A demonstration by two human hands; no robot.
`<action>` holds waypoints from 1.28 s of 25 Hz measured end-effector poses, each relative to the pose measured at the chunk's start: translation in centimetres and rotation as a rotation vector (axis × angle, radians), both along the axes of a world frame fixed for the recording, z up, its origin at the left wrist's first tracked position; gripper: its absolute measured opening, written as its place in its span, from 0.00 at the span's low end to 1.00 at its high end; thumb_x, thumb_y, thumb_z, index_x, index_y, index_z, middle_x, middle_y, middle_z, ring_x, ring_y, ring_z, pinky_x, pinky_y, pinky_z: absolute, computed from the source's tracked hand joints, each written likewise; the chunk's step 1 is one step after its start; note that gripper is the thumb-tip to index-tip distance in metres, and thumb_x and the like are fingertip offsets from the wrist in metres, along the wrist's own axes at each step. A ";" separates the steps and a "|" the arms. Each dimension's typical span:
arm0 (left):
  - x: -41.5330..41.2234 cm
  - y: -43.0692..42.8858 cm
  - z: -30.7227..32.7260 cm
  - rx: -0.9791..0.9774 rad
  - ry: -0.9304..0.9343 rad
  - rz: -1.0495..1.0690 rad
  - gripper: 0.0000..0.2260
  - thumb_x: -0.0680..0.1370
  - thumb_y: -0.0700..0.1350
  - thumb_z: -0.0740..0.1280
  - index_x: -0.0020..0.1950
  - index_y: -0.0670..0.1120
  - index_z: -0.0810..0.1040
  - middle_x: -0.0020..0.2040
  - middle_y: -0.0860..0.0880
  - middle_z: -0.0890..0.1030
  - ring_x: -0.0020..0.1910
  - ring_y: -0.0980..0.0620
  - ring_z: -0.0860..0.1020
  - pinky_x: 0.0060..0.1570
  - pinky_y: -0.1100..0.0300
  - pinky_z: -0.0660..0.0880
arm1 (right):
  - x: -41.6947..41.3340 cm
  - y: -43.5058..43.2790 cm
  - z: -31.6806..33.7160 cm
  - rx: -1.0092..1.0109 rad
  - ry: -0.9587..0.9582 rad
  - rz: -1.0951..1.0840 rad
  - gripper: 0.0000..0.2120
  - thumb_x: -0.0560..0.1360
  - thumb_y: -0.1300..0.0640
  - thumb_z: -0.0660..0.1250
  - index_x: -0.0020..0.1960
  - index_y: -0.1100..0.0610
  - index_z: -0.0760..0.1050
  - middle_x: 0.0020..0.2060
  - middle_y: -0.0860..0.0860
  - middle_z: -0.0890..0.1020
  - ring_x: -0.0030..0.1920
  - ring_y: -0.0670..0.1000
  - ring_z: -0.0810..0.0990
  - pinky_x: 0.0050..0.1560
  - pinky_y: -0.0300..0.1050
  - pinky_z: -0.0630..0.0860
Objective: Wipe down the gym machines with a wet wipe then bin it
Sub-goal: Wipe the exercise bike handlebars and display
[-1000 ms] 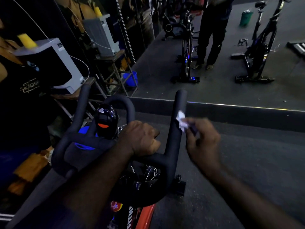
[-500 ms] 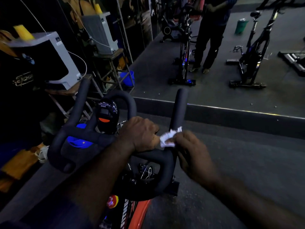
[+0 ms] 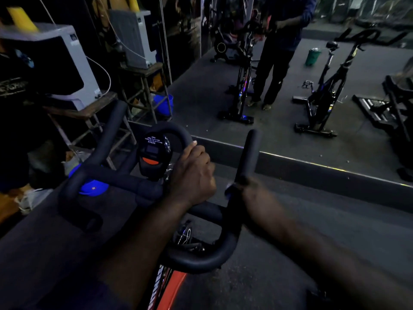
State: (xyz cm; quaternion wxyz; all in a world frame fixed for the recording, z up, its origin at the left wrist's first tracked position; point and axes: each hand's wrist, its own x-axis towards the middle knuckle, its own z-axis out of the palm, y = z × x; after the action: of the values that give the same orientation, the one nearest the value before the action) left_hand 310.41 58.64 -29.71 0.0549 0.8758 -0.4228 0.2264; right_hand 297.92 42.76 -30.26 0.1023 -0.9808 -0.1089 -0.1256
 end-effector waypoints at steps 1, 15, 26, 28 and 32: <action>0.0 0.1 -0.1 0.028 -0.001 0.004 0.10 0.67 0.45 0.65 0.37 0.42 0.84 0.35 0.46 0.79 0.48 0.42 0.77 0.77 0.46 0.62 | 2.0 -1.4 1.4 0.017 -0.096 -0.057 0.10 0.79 0.59 0.65 0.57 0.61 0.80 0.51 0.61 0.74 0.47 0.63 0.78 0.49 0.51 0.77; 0.1 0.9 0.7 0.242 0.064 -0.075 0.14 0.73 0.49 0.61 0.42 0.46 0.85 0.36 0.47 0.84 0.46 0.46 0.81 0.80 0.43 0.52 | 4.3 -1.8 5.5 0.109 -0.299 -0.250 0.15 0.79 0.63 0.68 0.65 0.57 0.81 0.56 0.57 0.75 0.56 0.57 0.76 0.60 0.45 0.73; 0.0 1.1 1.1 0.214 0.115 -0.110 0.15 0.74 0.50 0.60 0.42 0.46 0.85 0.38 0.48 0.85 0.46 0.46 0.82 0.79 0.41 0.53 | 5.1 -1.5 6.0 0.028 -0.285 -0.311 0.15 0.77 0.64 0.66 0.63 0.59 0.82 0.63 0.60 0.80 0.62 0.61 0.79 0.59 0.52 0.77; 0.0 1.2 1.2 0.223 0.131 -0.108 0.14 0.74 0.49 0.61 0.41 0.46 0.85 0.37 0.49 0.85 0.46 0.46 0.82 0.79 0.41 0.53 | 6.9 -3.5 6.5 0.041 -0.205 -0.329 0.17 0.81 0.63 0.63 0.68 0.59 0.79 0.72 0.59 0.77 0.74 0.61 0.73 0.68 0.57 0.76; -0.2 1.1 1.3 0.130 0.135 -0.131 0.26 0.72 0.53 0.48 0.41 0.47 0.85 0.38 0.48 0.85 0.46 0.47 0.82 0.79 0.42 0.54 | -0.5 1.0 1.0 0.054 -0.136 -0.131 0.22 0.86 0.61 0.53 0.78 0.53 0.71 0.82 0.50 0.62 0.82 0.48 0.56 0.76 0.45 0.68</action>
State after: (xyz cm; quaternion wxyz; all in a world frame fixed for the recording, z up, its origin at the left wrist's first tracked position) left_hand 310.23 59.73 -28.39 0.0412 0.8613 -0.4882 0.1350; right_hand 297.37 43.73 -29.22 0.1124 -0.9720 -0.0476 -0.2010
